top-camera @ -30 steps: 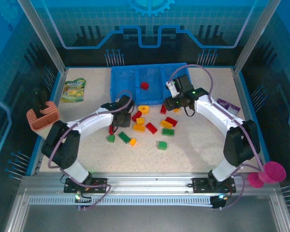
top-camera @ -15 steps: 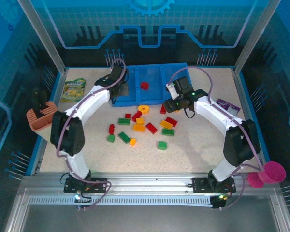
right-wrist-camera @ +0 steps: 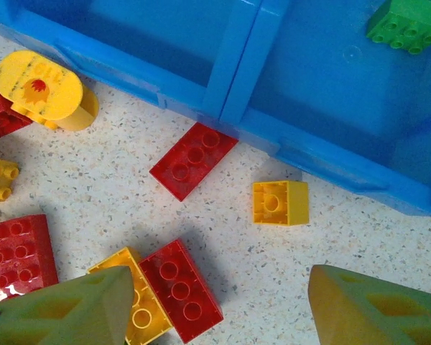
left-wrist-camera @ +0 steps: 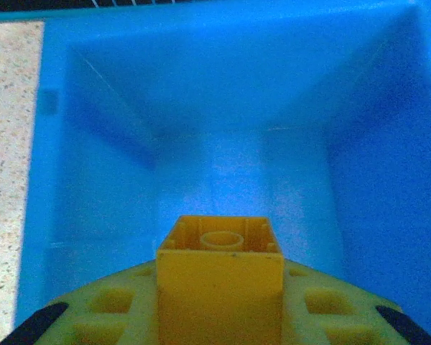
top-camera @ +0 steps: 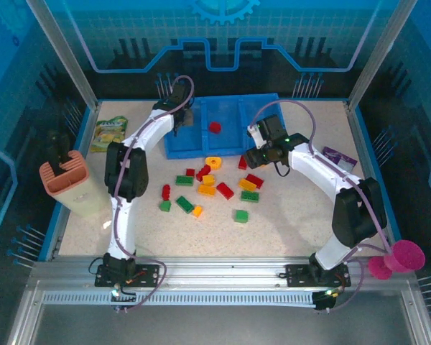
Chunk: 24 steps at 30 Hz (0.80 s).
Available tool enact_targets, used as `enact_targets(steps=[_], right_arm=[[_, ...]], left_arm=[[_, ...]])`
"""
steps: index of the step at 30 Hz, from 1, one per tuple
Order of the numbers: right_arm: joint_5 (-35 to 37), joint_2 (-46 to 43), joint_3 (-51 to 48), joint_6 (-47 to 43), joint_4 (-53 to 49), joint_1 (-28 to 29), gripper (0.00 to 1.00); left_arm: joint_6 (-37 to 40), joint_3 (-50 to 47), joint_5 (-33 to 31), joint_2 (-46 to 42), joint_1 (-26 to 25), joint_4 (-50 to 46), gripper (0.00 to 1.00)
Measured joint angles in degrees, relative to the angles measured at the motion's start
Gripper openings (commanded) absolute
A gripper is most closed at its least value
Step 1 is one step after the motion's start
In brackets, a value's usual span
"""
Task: Sort the legos into containers by color
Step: Place the lego in the container, then pick up the lego from the center of the table.
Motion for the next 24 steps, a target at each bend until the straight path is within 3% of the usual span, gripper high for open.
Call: enact_targets(steps=[4, 12, 24], right_arm=[[0.2, 0.0, 0.0, 0.0, -0.1, 0.0, 0.67], [-0.1, 0.0, 0.0, 0.1, -0.6, 0.0, 0.68], [-0.5, -0.2, -2.1, 1.8, -0.5, -0.1, 0.68]], left_arm=[[0.3, 0.0, 0.7, 0.7, 0.0, -0.6, 0.46], [0.8, -2.4, 2.7, -3.2, 0.0, -0.3, 0.53], [1.6, -37.9, 6.8, -42.1, -3.6, 1.9, 0.57]])
